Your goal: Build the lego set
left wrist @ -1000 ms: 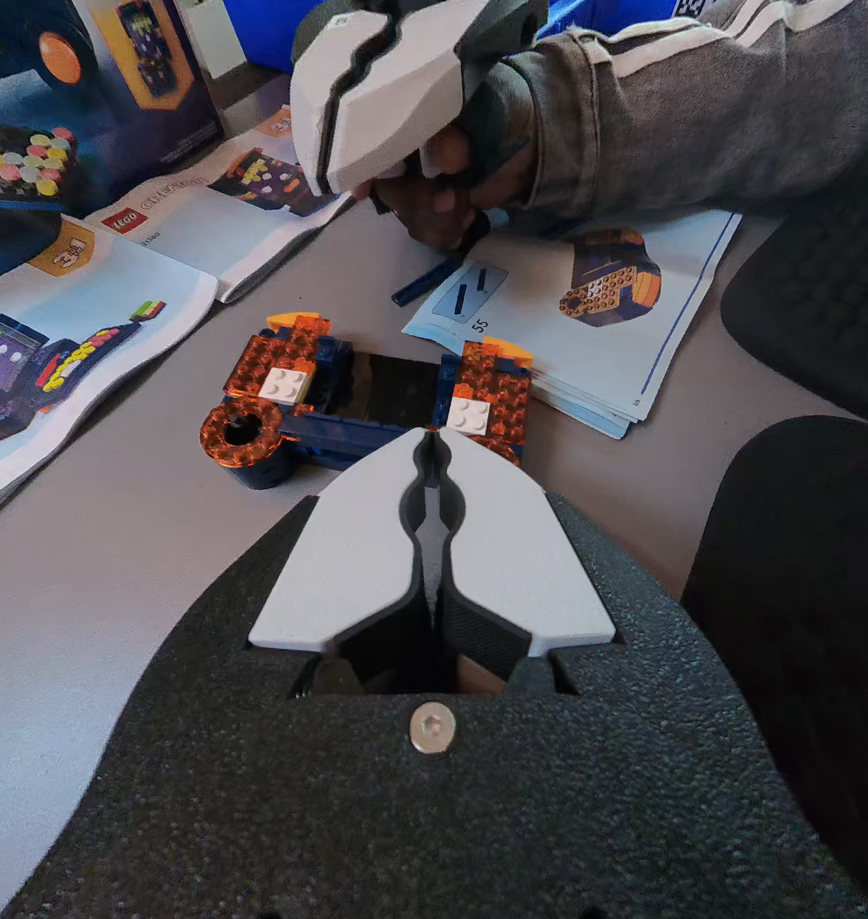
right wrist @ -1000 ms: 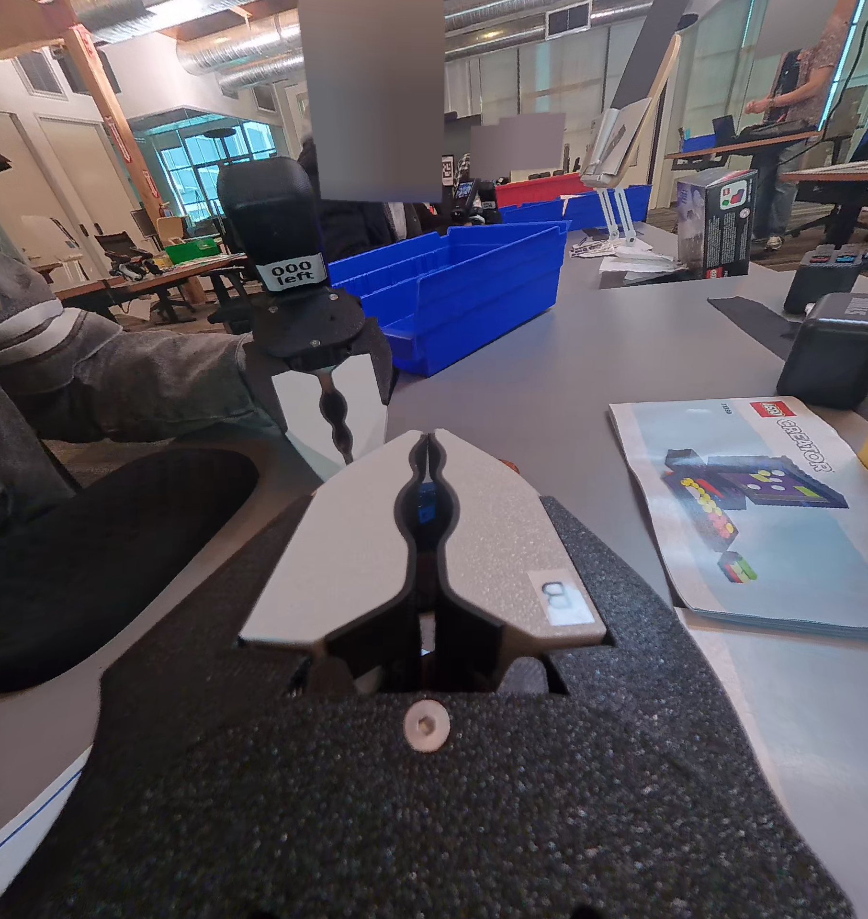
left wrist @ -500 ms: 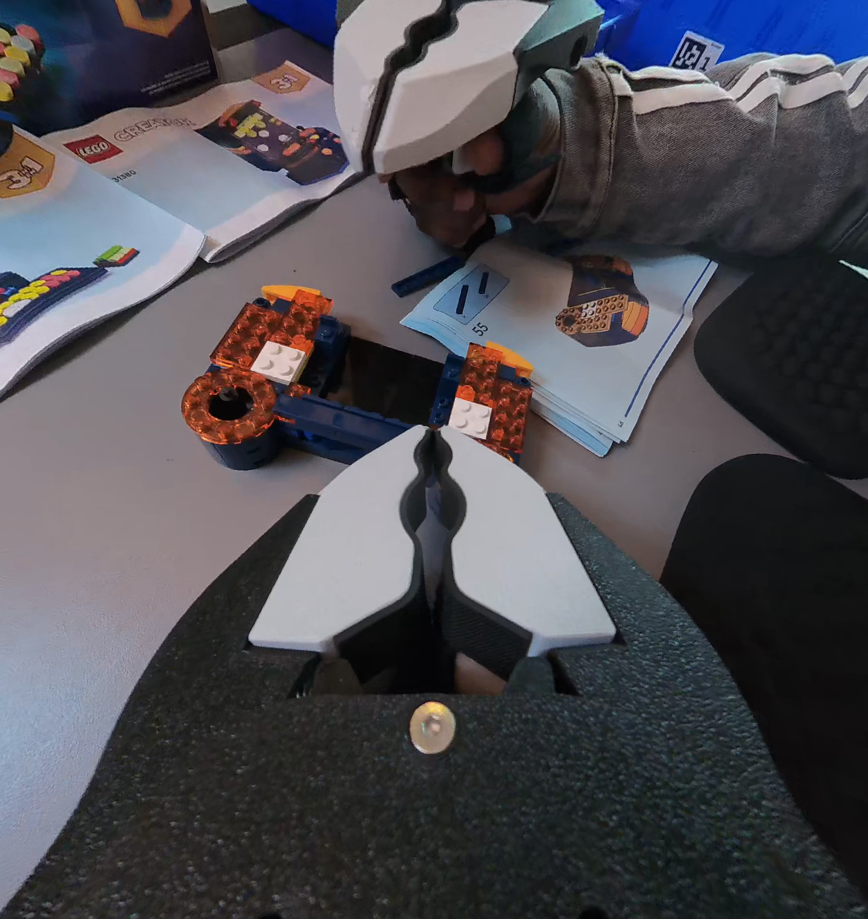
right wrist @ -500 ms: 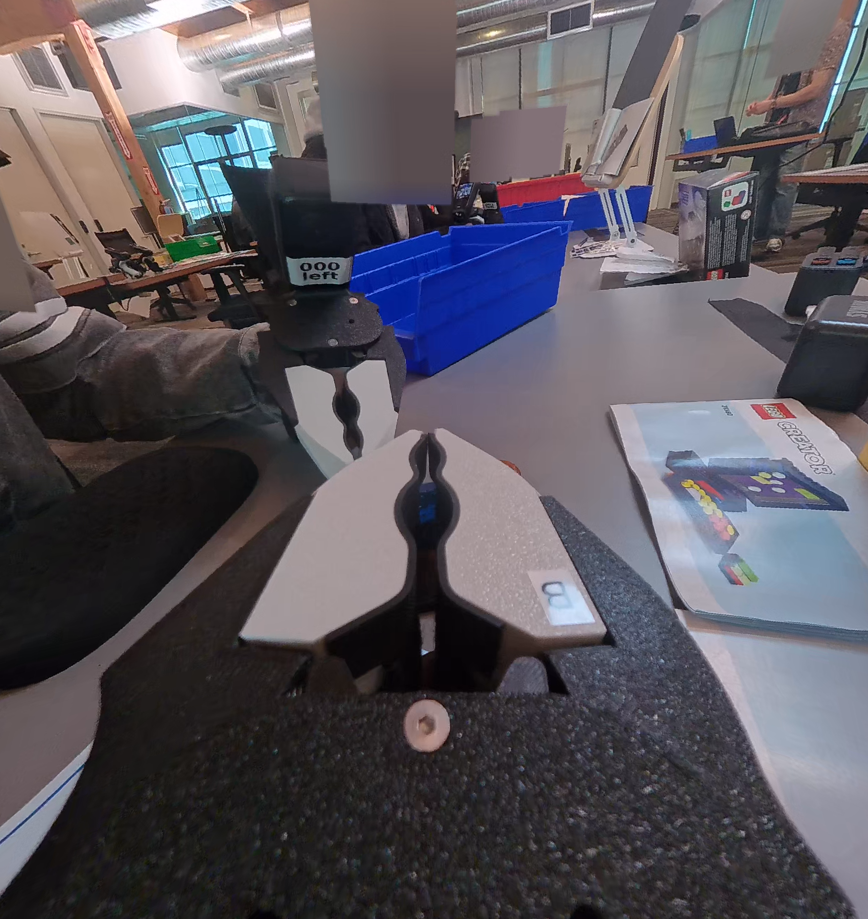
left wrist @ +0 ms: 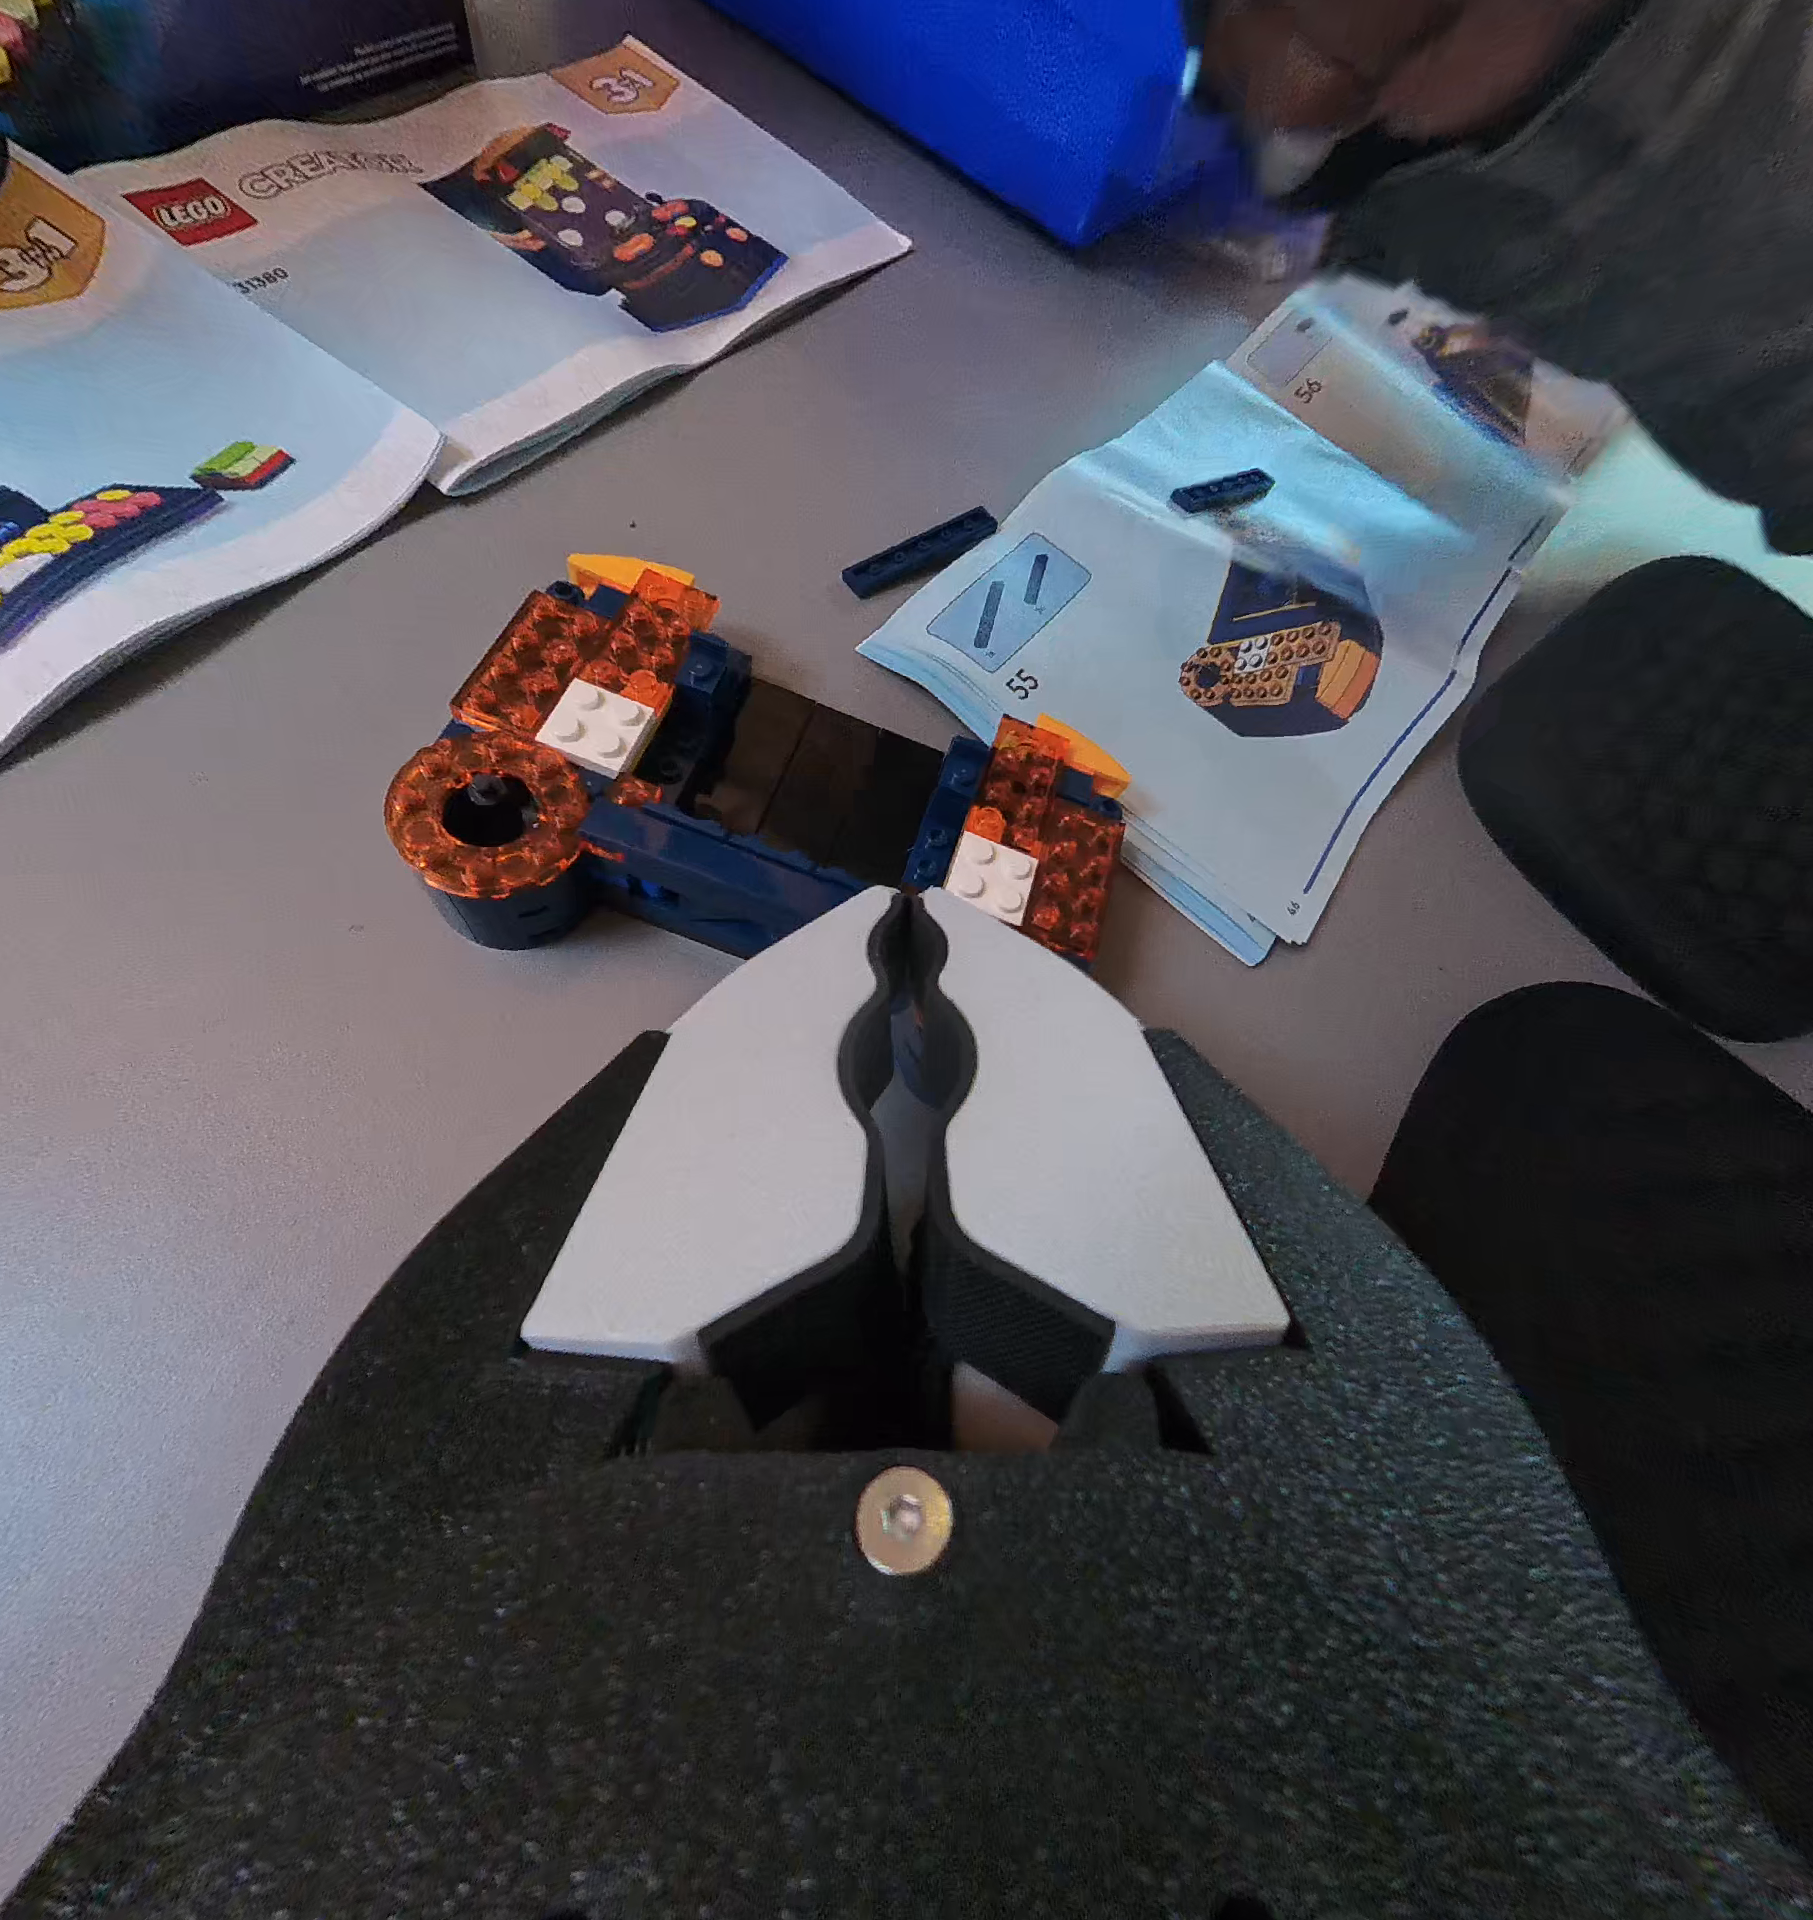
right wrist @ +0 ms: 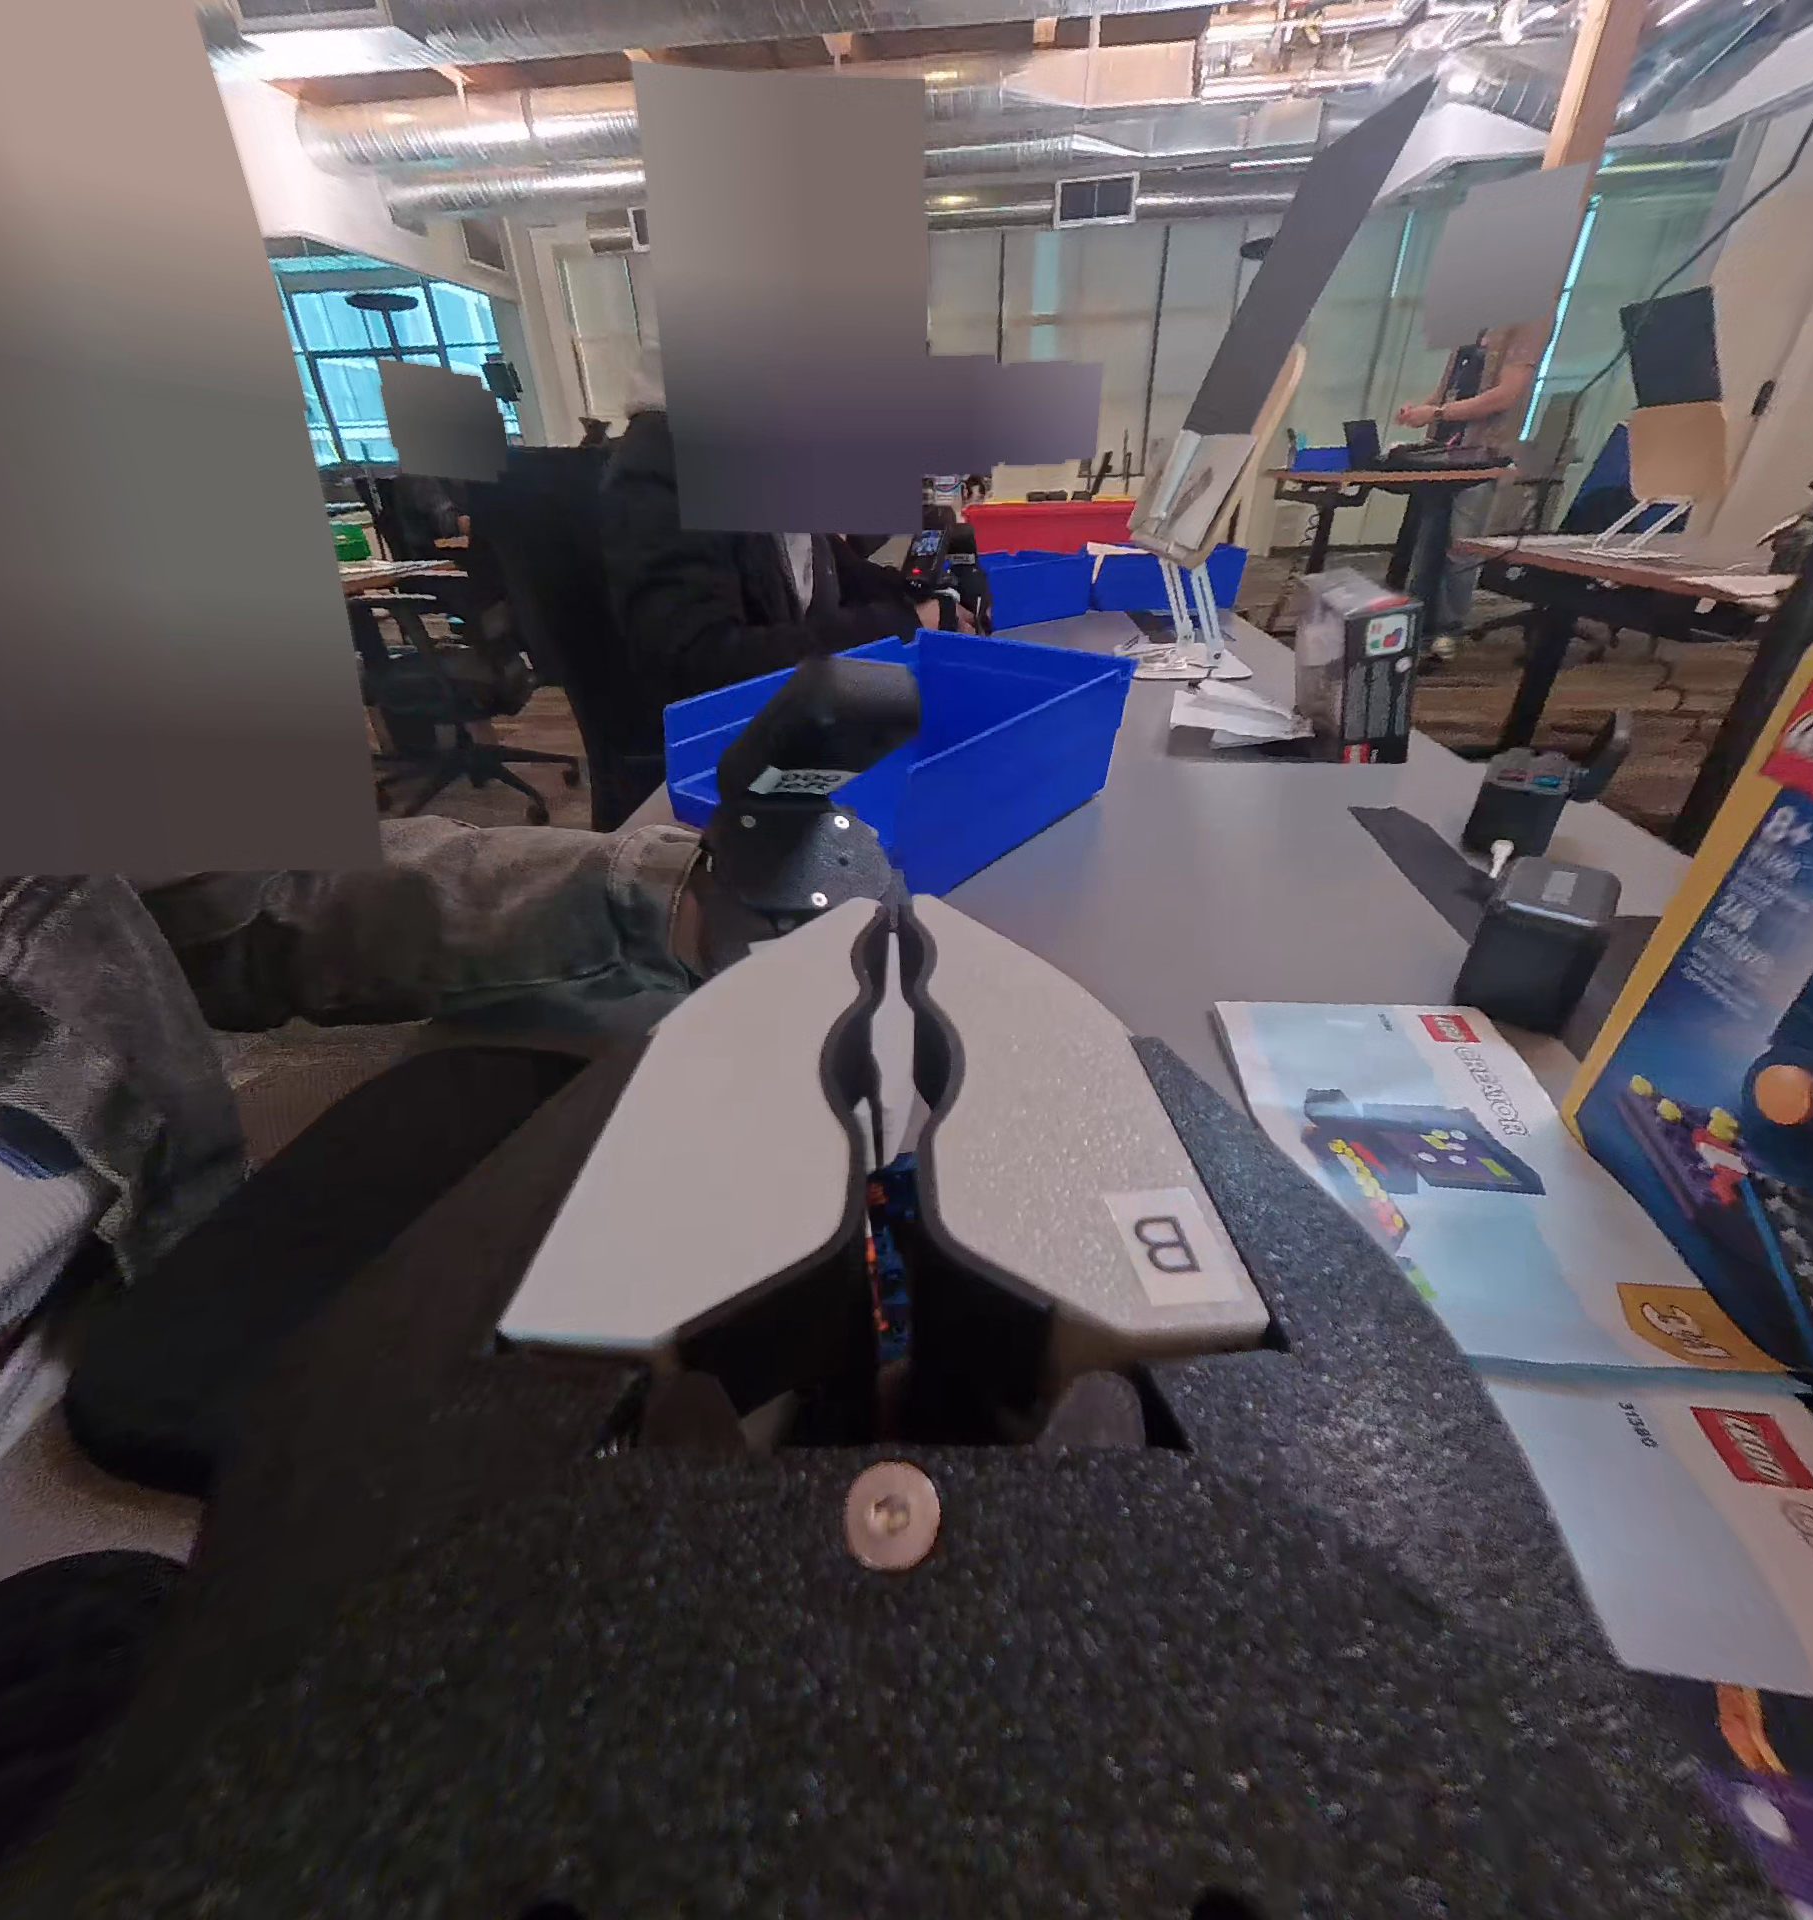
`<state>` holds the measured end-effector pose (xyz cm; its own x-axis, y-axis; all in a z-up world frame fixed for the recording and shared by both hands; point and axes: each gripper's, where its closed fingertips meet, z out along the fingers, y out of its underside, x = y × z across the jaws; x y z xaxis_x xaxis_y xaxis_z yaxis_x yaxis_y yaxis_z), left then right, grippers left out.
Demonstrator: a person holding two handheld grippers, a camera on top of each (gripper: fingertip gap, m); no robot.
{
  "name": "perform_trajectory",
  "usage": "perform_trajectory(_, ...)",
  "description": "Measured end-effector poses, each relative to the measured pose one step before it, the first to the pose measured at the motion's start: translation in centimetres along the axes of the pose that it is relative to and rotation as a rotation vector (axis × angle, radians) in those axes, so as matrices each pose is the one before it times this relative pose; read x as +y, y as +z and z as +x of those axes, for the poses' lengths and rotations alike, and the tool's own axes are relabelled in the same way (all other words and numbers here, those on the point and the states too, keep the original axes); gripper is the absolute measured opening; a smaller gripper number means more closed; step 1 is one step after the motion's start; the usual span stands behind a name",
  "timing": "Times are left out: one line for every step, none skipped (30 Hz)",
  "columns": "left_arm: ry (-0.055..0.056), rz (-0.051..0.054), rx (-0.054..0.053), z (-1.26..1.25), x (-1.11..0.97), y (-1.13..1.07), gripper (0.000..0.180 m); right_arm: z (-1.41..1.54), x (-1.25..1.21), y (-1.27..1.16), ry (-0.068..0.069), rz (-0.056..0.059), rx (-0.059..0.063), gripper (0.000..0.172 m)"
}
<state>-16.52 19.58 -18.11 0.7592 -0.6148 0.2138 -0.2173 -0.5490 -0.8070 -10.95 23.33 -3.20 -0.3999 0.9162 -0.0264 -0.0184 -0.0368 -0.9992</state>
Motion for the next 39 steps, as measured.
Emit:
perform_trajectory(0.0121, -0.0147, -0.0082, -0.003, 0.016, 0.003, 0.0, -0.704, -0.802, -0.773, -0.0203, -0.0029, 0.017, 0.001)
perform_trajectory(0.0091, -0.0112, -0.0055, 0.007, 0.011, 0.0, 0.0, -0.63, -0.674, -0.944, -0.0205, -0.0137, 0.0233, 0.002)
perform_trajectory(0.001, -0.0056, 0.0011, 0.006, 0.006, 0.0, 0.0, -0.495, -0.358, -1.106, -0.015, -0.0289, 0.0302, 0.004)
perform_trajectory(-0.0016, -0.0029, 0.0036, 0.008, 0.002, -0.005, 0.0, -0.298, 0.121, -1.229, -0.0072, -0.0473, 0.0392, 0.007)
perform_trajectory(0.0011, -0.0073, 0.0019, -0.002, 0.011, -0.013, 0.0, -0.096, 0.696, -1.316, 0.0018, -0.0654, 0.0478, 0.012)
perform_trajectory(0.0085, -0.0131, -0.0015, -0.014, 0.012, -0.014, 0.0, -0.029, 1.268, -1.334, 0.009, -0.0776, 0.0461, 0.015)
perform_trajectory(0.0132, -0.0154, -0.0051, 0.004, 0.006, -0.009, 0.0, 0.019, 1.803, -1.287, 0.0142, -0.0861, 0.0435, 0.02)
perform_trajectory(0.015, -0.0165, -0.0069, 0.02, -0.005, 0.003, 0.0, 0.012, 2.24, -1.111, 0.0205, -0.0878, 0.0374, 0.023)
perform_trajectory(0.0122, -0.0167, -0.0069, 0.0, -0.001, -0.004, 0.0, -0.094, 2.442, -0.859, 0.0294, -0.0781, 0.025, 0.024)
perform_trajectory(0.0169, -0.019, -0.0112, -0.037, 0.002, -0.021, 0.0, -0.207, 2.388, -0.522, 0.0395, -0.0592, 0.0133, 0.024)
perform_trajectory(0.0356, -0.0189, -0.024, -0.094, 0.004, -0.036, 0.0, -0.271, 2.106, -0.181, 0.0455, -0.0364, 0.0027, 0.022)
perform_trajectory(0.0412, -0.0166, -0.035, -0.143, 0.041, -0.08, 0.0, -0.257, 1.854, 0.087, 0.0453, -0.0269, -0.0048, 0.022)
perform_trajectory(0.0272, -0.0145, -0.0342, -0.096, 0.007, -0.146, 0.0, -0.161, 1.675, 0.258, 0.0382, -0.0344, -0.0052, 0.022)
perform_trajectory(0.0082, 0.0182, -0.0208, 0.109, -0.526, -0.281, 0.0, -0.062, 1.422, 0.301, 0.0233, -0.0401, -0.0043, 0.022)
perform_trajectory(-0.0068, 0.0574, -0.0128, 0.27, -1.148, -0.434, 0.0, 0.102, 0.957, 0.212, 0.0096, -0.028, 0.0022, 0.022)
perform_trajectory(-0.0071, 0.0697, -0.0122, 0.343, -1.394, -0.471, 0.0, 0.29, 0.368, 0.11, 0.0066, -0.0012, 0.0136, 0.021)
perform_trajectory(0.0026, 0.069, -0.0222, 0.288, -1.429, -0.449, 0.0, 0.317, -0.029, 0.018, 0.0093, 0.0148, 0.0108, 0.021)
perform_trajectory(0.0129, 0.0672, -0.03, 0.261, -1.396, -0.369, 0.0, 0.205, -0.131, -0.022, 0.0092, 0.0147, 0.001, 0.02)
perform_trajectory(0.0162, 0.061, -0.0151, 0.553, -1.275, -0.239, 0.0, 0.186, -0.112, -0.044, 0.0058, 0.0095, -0.0002, 0.02)
perform_trajectory(0.0108, 0.049, 0.0103, 0.965, -1.054, -0.042, 0.0, 0.154, 0.023, -0.061, -0.0014, 0.0006, -0.0001, 0.02)
perform_trajectory(0.0, 0.0311, 0.0361, 1.351, -0.697, 0.212, 0.0, 0.13, 0.129, -0.101, -0.0055, -0.0039, 0.0015, 0.02)
perform_trajectory(-0.0091, 0.0023, 0.0579, 1.621, -0.146, 0.461, 0.0, 0.18, 0.169, -0.159, -0.0025, -0.0032, 0.0074, 0.02)
perform_trajectory(-0.0126, -0.0208, 0.059, 1.57, 0.312, 0.663, 0.0, 0.172, 0.196, -0.226, 0.001, -0.0031, 0.0086, 0.021)
perform_trajectory(-0.0152, -0.0182, 0.0381, 1.218, 0.392, 0.845, 0.001, 0.162, 0.139, -0.338, 0.0034, 0.001, 0.0094, 0.021)
perform_trajectory(-0.0149, -0.0015, 0.028, 1.053, 0.223, 0.967, 0.008, 0.13, -0.073, -0.527, 0.0039, 0.0083, 0.0081, 0.02)
perform_trajectory(-0.0049, 0.0113, 0.032, 1.051, 0.02, 0.949, 0.008, 0.098, -0.37, -0.731, 0.002, 0.0135, 0.0043, 0.02)
perform_trajectory(0.0054, 0.024, 0.0264, 0.883, -0.216, 0.892, 0.009, 0.308, -0.603, -0.966, 0.0013, 0.0088, 0.0113, 0.02)
perform_trajectory(0.006, 0.0367, 0.0111, 0.564, -0.434, 0.839, 0.011, 0.69, -0.808, -1.155, -0.0024, -0.0007, 0.0281, 0.02)
perform_trajectory(0.0039, 0.044, 0.0063, 0.372, -0.503, 0.781, 0.015, 1.11, -0.965, -1.288, -0.0108, -0.0076, 0.0446, 0.02)
perform_trajectory(0.0086, 0.0397, 0.0087, 0.249, -0.388, 0.674, 0.017, 1.419, -1.078, -1.297, -0.017, -0.0109, 0.0536, 0.021)
perform_trajectory(0.0122, 0.0371, 0.0058, 0.117, -0.277, 0.512, 0.02, 1.545, -1.025, -1.175, -0.0201, -0.019, 0.0482, 0.021)
perform_trajectory(0.0099, 0.0417, 0.0081, 0.133, -0.303, 0.296, 0.023, 1.554, -0.74, -0.965, -0.0191, -0.0358, 0.034, 0.022)
perform_trajectory(0.0056, 0.0443, 0.0181, 0.281, -0.342, 0.061, 0.023, 1.596, -0.438, -0.754, -0.0117, -0.0523, 0.0246, 0.023)
perform_trajectory(0.0002, 0.0424, 0.0186, 0.327, -0.391, -0.127, 0.024, 1.766, -0.348, -0.527, 0.002, -0.0524, 0.0279, 0.023)
perform_trajectory(0.0021, 0.0394, 0.0165, 0.309, -0.393, -0.236, 0.024, 1.757, -0.311, -0.248, 0.0137, -0.046, 0.0235, 0.023)
perform_trajectory(0.0048, 0.0347, 0.0057, 0.121, -0.301, -0.267, 0.024, 1.537, -0.089, 0.096, 0.0188, -0.0497, 0.0059, 0.023)
perform_trajectory(0.0046, 0.0288, 0.0008, 0.005, -0.171, -0.251, 0.023, 1.303, 0.203, 0.429, 0.0263, -0.0584, -0.0096, 0.023)
perform_trajectory(-0.0036, 0.0199, 0.0085, 0.05, -0.061, -0.183, 0.023, 1.077, 0.431, 0.738, 0.0364, -0.0627, -0.0216, 0.023)
perform_trajectory(-0.0141, 0.0067, 0.0128, 0.066, 0.036, -0.07, 0.023, 0.877, 0.679, 0.959, 0.0433, -0.0711, -0.027, 0.023)
